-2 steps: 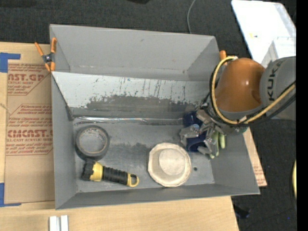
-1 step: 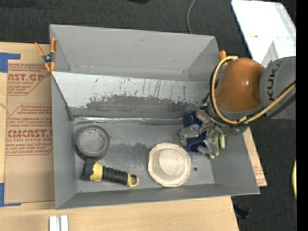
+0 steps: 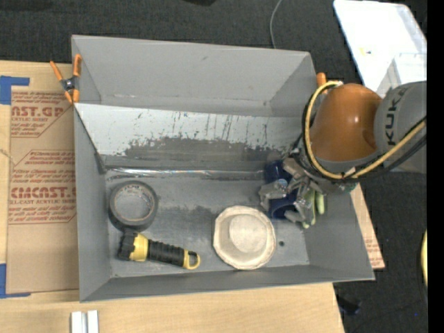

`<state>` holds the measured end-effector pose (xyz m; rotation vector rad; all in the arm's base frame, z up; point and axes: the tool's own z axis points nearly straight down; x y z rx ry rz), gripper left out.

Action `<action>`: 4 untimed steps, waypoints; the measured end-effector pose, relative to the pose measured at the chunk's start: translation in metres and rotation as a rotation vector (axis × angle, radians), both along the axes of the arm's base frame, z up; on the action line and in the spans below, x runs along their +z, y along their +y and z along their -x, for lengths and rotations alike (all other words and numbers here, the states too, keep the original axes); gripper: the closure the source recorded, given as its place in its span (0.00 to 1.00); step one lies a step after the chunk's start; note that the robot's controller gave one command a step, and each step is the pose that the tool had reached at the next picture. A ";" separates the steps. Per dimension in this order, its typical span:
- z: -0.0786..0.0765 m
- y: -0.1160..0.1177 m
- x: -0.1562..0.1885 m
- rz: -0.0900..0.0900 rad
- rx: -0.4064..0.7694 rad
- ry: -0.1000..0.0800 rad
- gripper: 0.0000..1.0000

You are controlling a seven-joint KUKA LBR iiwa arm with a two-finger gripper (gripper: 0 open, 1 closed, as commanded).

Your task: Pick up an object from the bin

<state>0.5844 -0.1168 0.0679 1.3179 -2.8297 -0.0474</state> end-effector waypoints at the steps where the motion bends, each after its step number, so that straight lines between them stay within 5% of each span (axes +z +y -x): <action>1: -0.001 -0.002 0.000 -0.004 0.000 0.008 1.00; 2: 0.000 -0.013 0.000 -0.009 -0.284 0.025 1.00; 3: 0.002 -0.006 0.002 -0.008 0.030 0.004 1.00; 4: 0.002 -0.006 0.002 -0.008 0.030 0.004 1.00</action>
Offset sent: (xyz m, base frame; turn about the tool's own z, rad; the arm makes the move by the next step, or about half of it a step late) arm 0.0013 -0.0316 0.0021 0.3388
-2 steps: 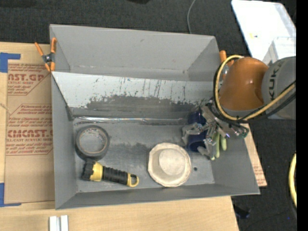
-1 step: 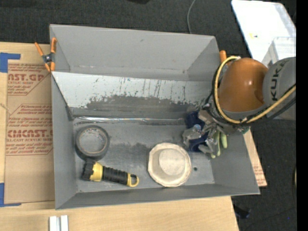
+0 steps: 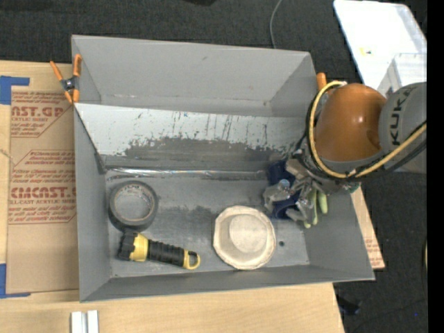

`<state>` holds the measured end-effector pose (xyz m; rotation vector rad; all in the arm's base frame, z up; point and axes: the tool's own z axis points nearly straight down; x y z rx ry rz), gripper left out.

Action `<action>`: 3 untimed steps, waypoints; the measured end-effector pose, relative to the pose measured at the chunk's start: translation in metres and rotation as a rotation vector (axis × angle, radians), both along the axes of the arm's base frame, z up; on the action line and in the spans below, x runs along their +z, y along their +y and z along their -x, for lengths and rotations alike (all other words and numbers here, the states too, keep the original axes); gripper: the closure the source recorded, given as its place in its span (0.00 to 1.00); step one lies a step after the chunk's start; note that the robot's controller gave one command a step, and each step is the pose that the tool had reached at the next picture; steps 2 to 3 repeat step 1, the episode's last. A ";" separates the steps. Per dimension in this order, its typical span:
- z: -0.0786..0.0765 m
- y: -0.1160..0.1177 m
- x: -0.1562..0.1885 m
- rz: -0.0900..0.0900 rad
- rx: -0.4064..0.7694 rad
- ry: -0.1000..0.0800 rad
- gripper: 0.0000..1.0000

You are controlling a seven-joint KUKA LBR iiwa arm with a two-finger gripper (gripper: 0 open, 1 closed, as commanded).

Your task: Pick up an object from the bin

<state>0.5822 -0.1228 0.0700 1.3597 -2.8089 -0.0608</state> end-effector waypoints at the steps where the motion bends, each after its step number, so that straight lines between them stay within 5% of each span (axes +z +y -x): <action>1: 0.000 -0.006 0.002 -0.004 -0.046 -0.002 1.00; 3: 0.000 -0.006 0.002 -0.004 -0.046 -0.002 1.00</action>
Offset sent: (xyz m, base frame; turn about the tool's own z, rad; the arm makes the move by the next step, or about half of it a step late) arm 0.0067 -0.0257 0.0093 0.1134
